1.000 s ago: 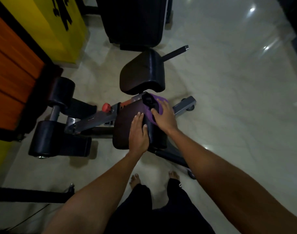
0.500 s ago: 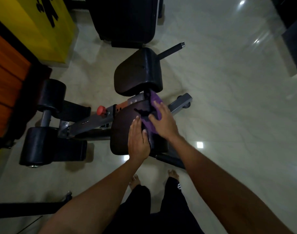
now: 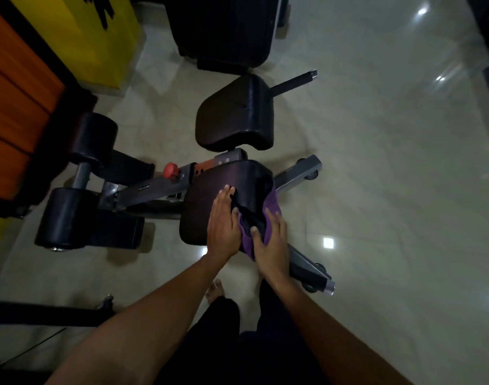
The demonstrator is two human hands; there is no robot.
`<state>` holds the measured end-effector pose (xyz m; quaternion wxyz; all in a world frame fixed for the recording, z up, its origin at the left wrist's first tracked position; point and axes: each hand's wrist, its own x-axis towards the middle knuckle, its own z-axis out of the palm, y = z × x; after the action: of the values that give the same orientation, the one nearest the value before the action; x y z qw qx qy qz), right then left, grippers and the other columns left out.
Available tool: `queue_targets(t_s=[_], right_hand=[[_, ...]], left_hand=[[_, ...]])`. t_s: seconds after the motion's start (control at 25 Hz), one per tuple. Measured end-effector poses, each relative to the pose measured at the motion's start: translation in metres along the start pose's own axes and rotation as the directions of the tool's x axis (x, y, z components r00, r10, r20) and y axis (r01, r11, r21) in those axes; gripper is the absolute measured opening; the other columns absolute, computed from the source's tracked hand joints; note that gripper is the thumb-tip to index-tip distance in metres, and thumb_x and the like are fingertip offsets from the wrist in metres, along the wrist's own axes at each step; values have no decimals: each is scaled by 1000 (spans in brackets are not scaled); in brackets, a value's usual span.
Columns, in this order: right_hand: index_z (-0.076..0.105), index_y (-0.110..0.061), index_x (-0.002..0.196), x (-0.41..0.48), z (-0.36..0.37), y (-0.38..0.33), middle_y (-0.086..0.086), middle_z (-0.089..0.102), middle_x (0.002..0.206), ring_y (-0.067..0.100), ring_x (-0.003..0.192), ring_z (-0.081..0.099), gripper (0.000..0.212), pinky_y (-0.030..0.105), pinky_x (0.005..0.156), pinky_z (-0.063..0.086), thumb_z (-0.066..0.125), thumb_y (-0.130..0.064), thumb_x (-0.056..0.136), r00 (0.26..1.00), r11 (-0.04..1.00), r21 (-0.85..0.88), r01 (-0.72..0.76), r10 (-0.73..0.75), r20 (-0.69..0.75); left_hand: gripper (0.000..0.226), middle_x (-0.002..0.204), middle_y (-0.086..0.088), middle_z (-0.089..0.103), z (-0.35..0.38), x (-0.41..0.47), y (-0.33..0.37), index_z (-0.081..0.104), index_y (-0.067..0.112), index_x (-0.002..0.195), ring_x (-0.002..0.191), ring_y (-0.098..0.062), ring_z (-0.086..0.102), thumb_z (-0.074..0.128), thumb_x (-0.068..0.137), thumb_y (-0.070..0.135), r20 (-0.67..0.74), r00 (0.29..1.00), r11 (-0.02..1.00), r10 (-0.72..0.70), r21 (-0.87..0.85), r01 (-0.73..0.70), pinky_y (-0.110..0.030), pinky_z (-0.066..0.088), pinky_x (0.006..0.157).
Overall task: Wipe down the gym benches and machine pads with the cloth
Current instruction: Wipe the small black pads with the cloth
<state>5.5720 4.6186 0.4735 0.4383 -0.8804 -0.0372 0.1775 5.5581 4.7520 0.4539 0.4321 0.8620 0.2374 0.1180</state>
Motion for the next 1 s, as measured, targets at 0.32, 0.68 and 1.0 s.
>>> queue_targets(t_s=[0.32, 0.68, 1.0], right_hand=[[39, -43, 151, 133, -15, -66, -2, 20, 167, 34, 155, 12, 56, 59, 124, 12, 50, -47, 96, 946, 856, -418, 305, -224, 232], [60, -39, 136, 95, -42, -38, -3, 38, 160, 34, 156, 6, 55, 67, 121, -1, 40, -61, 89, 527, 363, -383, 850, -549, 649], [53, -33, 144, 149, 16, -132, 2, 35, 160, 36, 153, 14, 58, 70, 118, -5, 44, -60, 93, 646, 138, -633, 762, -226, 729]], left_hand=[[55, 166, 4, 21, 6, -13, 11, 26, 19, 159, 147, 6, 12, 31, 106, 34, -167, 967, 981, -194, -50, 188, -19, 15, 120], [54, 165, -10, 22, 18, -22, 24, 25, 8, 157, 154, -19, 12, 33, 105, 17, -294, 775, 827, -559, -124, 549, -32, -3, 126], [56, 168, -6, 12, 19, -17, 30, 22, 11, 159, 155, -19, 5, 31, 108, 34, -279, 648, 703, -709, -211, 679, -33, -3, 125]])
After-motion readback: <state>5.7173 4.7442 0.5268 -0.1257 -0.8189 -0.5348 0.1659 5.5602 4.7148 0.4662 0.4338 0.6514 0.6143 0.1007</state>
